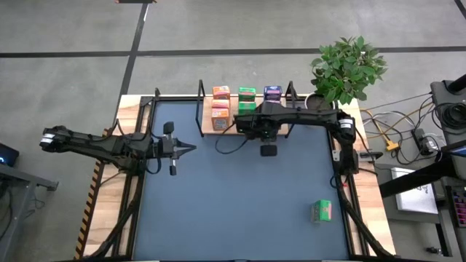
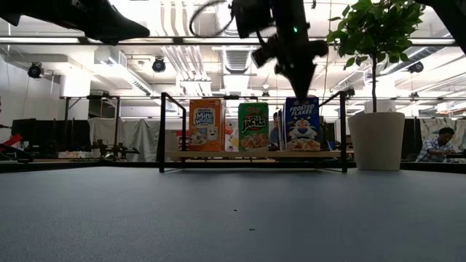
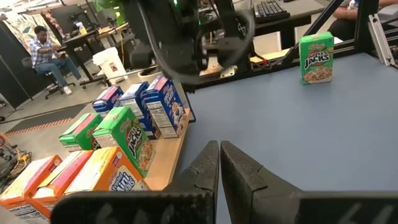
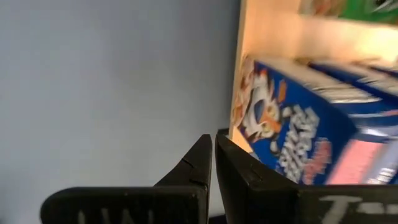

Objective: Stack cereal on shelf
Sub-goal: Put the blue cereal box on the shelf

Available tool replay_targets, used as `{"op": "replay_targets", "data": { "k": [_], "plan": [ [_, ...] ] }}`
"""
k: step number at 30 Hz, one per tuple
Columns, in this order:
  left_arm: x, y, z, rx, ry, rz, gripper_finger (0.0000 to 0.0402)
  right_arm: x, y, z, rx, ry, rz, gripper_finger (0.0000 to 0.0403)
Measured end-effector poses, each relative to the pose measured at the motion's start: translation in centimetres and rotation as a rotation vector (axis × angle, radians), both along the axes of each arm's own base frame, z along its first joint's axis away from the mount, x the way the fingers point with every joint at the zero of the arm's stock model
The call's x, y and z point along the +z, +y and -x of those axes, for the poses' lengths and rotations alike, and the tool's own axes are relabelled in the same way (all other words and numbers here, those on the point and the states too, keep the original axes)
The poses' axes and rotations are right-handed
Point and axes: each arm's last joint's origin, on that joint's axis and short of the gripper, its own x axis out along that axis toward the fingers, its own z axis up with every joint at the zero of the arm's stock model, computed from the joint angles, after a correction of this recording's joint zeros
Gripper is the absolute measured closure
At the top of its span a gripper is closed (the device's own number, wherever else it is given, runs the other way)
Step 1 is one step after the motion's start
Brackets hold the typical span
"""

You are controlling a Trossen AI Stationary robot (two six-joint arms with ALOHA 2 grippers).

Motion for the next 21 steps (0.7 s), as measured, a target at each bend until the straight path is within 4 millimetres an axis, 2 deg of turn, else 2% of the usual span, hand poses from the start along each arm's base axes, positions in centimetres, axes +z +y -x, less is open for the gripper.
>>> {"op": "replay_targets", "data": {
  "k": [6,15,21],
  "plan": [
    [0.0,0.0,0.0,0.000,-0.001,0.000,0.0402,-2.1,-1.1,1.4,-0.022,0.101,0.053,0.0390],
    [0.0,0.0,0.0,0.000,0.000,0.000,0.0402,-1.2,-2.6,2.4,-0.069,0.069,0.095,0.0390],
    [0.0,0.0,0.0,0.000,-0.001,0.000,0.0402,-1.0,-3.0,2.6,-0.068,0.059,0.105,0.0390]
  ]
}}
